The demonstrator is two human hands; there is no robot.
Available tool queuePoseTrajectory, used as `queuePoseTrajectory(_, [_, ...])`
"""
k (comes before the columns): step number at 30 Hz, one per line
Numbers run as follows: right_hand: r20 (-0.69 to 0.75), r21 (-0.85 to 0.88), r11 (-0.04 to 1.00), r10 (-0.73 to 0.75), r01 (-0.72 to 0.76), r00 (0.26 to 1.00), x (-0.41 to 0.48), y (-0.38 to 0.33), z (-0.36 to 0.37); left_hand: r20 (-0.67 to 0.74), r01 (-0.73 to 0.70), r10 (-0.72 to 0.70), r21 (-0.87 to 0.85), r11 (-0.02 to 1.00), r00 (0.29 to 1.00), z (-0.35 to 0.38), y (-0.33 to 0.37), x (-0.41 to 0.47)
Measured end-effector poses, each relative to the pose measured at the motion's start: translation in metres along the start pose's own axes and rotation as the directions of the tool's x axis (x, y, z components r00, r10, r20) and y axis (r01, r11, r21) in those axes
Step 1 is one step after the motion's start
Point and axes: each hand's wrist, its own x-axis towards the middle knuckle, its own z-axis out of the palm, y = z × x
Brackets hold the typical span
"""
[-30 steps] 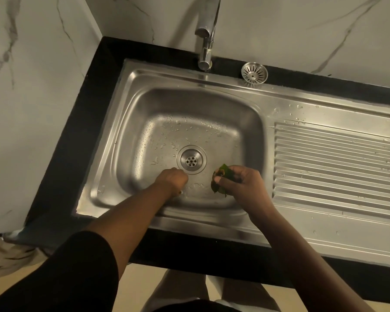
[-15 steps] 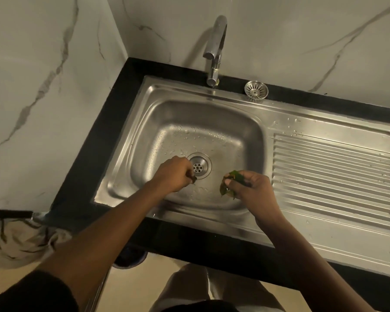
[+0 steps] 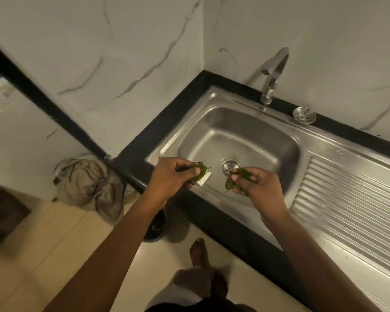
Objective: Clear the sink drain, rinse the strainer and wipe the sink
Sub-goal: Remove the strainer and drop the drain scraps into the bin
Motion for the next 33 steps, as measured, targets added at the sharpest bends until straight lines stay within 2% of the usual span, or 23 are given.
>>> queuePoseTrajectory(9, [0.219,-0.07,0.997,0.032,-0.017,0.975,-0.032,0.021,0.089,-0.285,0.053,-0.1,-0.168,0.984,0.953,-0.078,-0.05,-0.107])
queuePoseTrajectory(15, [0.325,-0.206,0.978,0.092,-0.024,0.941,-0.047,0.049,0.165,-0.398,0.12,-0.18,-0.171,0.978,0.9,-0.136,-0.105,-0.13])
queuePoseTrajectory(23, [0.205,-0.417,0.904,0.198,-0.098,0.958,-0.039,0.109,0.263,-0.509,0.232,-0.258,-0.114,0.966,0.821,-0.207,-0.198,-0.121])
queuePoseTrajectory(26, [0.178,-0.481,0.866,0.248,-0.136,0.952,-0.025,0.149,0.294,-0.51,0.28,-0.295,-0.109,0.954,0.808,-0.22,-0.236,-0.113])
queuePoseTrajectory(33, [0.116,-0.645,0.717,0.433,-0.263,0.894,0.029,0.259,0.351,-0.458,0.461,-0.49,-0.184,0.868,0.741,-0.221,-0.332,-0.076])
